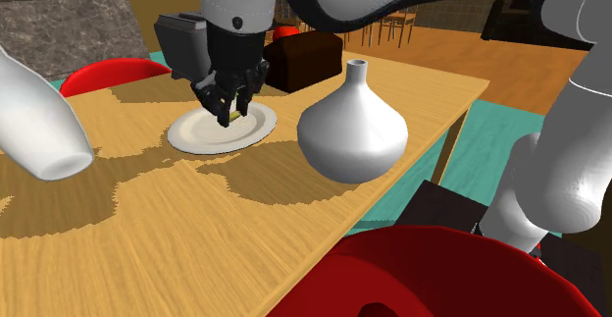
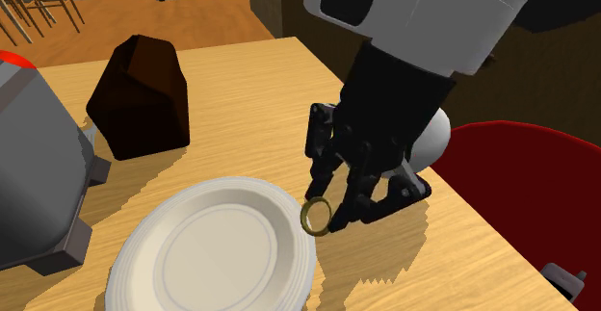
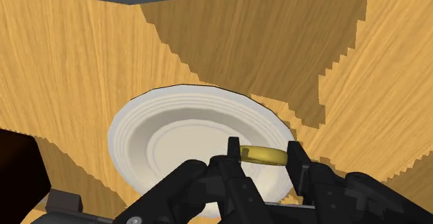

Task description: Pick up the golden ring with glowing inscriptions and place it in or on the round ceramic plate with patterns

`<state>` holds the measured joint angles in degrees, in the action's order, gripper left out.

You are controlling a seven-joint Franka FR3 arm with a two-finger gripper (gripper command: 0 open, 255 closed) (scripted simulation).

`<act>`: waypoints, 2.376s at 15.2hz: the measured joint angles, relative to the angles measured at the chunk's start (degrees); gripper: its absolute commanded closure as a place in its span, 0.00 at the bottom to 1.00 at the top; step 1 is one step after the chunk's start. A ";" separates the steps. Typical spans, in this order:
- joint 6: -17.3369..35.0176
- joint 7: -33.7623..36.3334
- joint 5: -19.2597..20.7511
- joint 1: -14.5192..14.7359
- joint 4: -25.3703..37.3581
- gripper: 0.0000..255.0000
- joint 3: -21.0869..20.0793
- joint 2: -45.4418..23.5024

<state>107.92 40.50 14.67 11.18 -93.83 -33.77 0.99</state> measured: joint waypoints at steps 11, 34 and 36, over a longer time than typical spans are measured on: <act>-1.08 -7.27 4.23 -2.80 13.26 1.00 3.28 -12.24; 9.69 -5.41 4.49 -4.13 1.45 0.00 3.83 -11.07; 9.69 -5.40 4.50 -4.12 1.45 0.00 3.83 -11.13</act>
<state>117.62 35.10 19.17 7.06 -92.37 -29.94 -10.14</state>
